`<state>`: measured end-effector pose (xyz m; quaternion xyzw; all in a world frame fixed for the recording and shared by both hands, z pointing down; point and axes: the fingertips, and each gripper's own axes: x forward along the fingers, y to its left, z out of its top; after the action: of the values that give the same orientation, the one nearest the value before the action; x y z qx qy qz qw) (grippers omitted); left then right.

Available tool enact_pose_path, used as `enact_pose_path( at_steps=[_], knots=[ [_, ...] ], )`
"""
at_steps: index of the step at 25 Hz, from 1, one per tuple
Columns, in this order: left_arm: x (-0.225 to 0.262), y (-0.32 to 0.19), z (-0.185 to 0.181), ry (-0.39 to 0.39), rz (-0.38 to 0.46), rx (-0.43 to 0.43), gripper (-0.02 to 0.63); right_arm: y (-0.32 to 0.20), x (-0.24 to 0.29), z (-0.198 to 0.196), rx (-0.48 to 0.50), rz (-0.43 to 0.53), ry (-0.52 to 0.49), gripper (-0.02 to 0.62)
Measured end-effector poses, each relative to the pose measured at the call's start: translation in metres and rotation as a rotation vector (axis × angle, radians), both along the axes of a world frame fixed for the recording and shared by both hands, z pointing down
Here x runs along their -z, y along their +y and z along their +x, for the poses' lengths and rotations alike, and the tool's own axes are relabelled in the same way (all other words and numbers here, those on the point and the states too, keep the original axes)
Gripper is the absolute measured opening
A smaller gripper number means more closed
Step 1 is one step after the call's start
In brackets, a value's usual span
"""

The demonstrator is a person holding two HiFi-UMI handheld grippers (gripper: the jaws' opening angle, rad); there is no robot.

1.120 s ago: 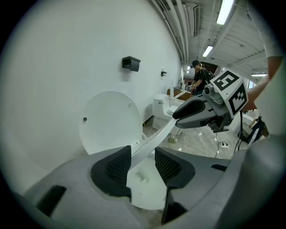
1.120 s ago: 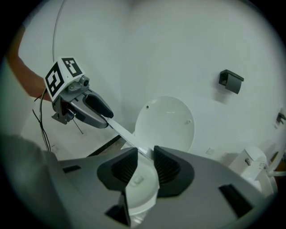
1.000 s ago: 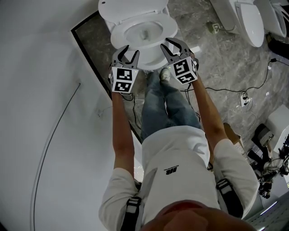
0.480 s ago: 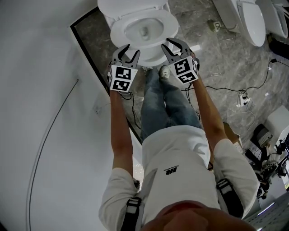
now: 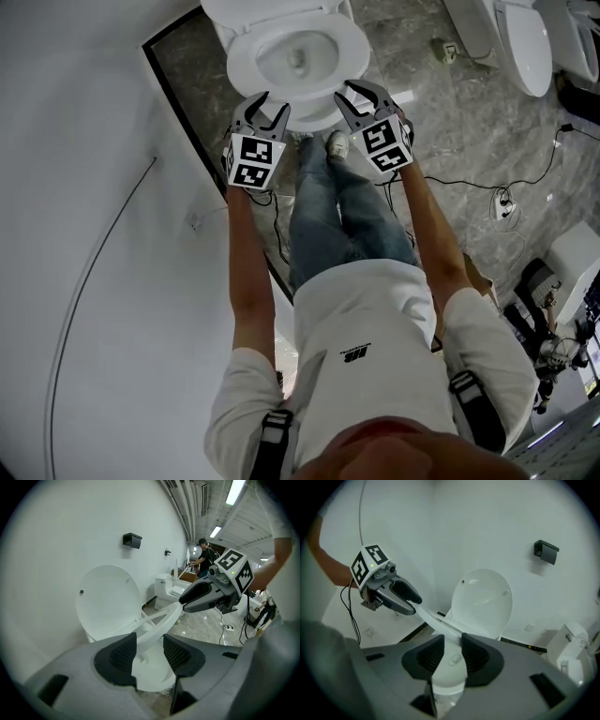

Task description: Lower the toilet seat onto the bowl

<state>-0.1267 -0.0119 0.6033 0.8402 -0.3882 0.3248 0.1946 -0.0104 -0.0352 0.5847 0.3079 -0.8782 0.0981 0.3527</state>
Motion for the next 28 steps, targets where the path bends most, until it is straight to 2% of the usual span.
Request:
enact_pose_path(
  at_steps=[12,28],
  knots=[
    [-0.016,0.023,0.007,0.043,-0.049,-0.011,0.186,0.025,-0.022,0.006,0.005,-0.065,-0.009,0.117],
    [-0.049,0.052,0.011,0.041,-0.11,0.021,0.184,0.052,-0.055,0.013,-0.015,-0.135,-0.011,0.103]
  ],
)
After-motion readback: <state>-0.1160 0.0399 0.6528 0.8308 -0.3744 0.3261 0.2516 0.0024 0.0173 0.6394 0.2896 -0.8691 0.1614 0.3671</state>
